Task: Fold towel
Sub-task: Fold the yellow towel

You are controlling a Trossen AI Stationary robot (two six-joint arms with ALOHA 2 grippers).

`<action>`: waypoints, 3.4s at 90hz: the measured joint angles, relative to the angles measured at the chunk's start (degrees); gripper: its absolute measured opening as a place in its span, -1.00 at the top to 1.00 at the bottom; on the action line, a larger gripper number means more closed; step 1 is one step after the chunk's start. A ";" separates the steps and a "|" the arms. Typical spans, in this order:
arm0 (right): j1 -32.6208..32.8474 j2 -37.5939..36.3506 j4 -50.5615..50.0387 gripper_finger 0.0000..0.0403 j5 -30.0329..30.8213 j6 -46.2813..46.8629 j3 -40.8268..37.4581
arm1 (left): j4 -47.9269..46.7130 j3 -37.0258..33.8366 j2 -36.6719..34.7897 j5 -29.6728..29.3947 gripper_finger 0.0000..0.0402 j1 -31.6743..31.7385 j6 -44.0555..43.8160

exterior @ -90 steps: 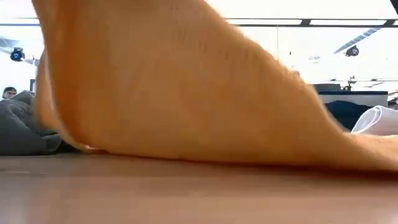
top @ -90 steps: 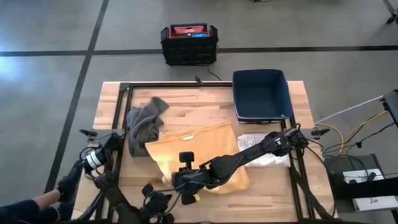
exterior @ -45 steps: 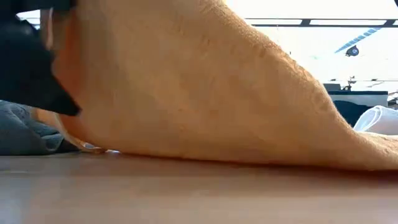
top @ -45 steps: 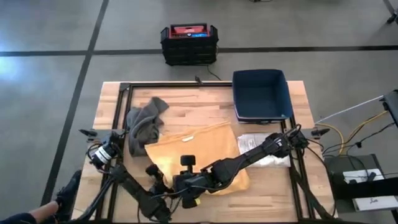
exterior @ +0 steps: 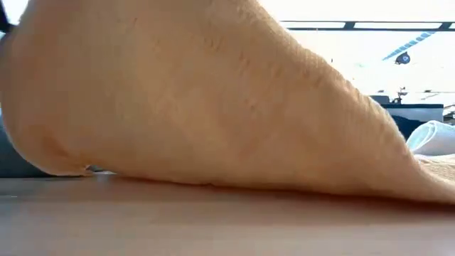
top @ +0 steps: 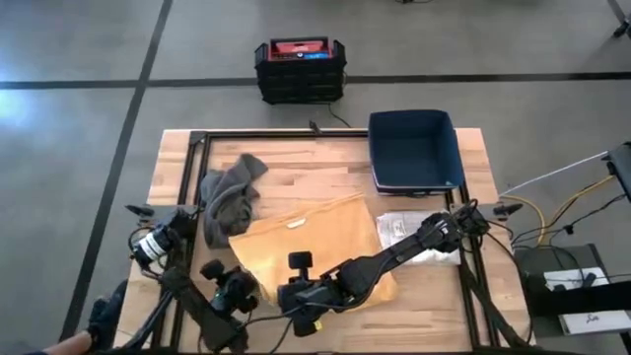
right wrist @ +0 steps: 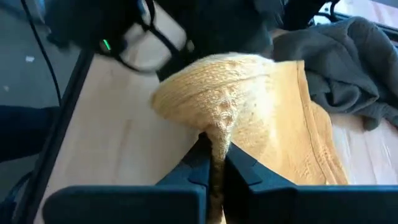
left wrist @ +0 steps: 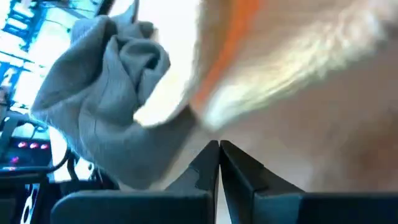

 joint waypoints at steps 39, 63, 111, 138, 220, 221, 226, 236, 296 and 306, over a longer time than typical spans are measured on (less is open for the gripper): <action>-0.39 0.00 0.51 1.00 0.02 -1.48 -2.37 | 23.98 -1.85 -0.65 -17.66 1.00 -3.81 -5.73; -0.29 0.00 1.06 1.00 0.02 -2.21 -0.71 | 24.88 -9.51 0.05 -19.20 1.00 5.31 -5.03; 0.24 0.00 -1.04 1.00 -0.16 -1.82 -0.66 | 0.37 -16.42 -2.38 0.02 1.00 11.57 -1.02; 0.48 0.00 -1.45 1.00 -0.59 -1.31 -0.66 | 3.60 -16.61 -7.18 8.01 1.00 4.02 7.46; 1.11 0.00 -1.37 1.00 -2.99 -2.47 -0.68 | 39.53 -22.18 -17.26 3.09 1.00 -4.83 2.30; 1.11 0.00 -1.37 1.00 -2.99 -2.47 -0.68 | 39.58 -22.43 -16.93 2.45 1.00 -4.82 1.83; 1.11 0.00 -1.35 1.00 -2.99 -2.47 -0.68 | 39.88 -23.17 -15.38 -0.44 1.00 -4.70 -0.55; 1.22 0.00 -1.35 1.00 -2.99 -2.47 -0.71 | 39.32 -23.81 -13.19 -2.63 1.00 -4.44 -1.50; 2.29 -0.02 -1.95 1.00 -3.06 -3.60 -0.74 | 7.60 -27.43 -10.40 20.96 1.00 -2.21 -2.34; 2.25 -0.04 -2.18 1.00 -3.02 -3.51 -0.72 | 3.83 -24.52 -11.11 24.32 1.00 -2.43 4.23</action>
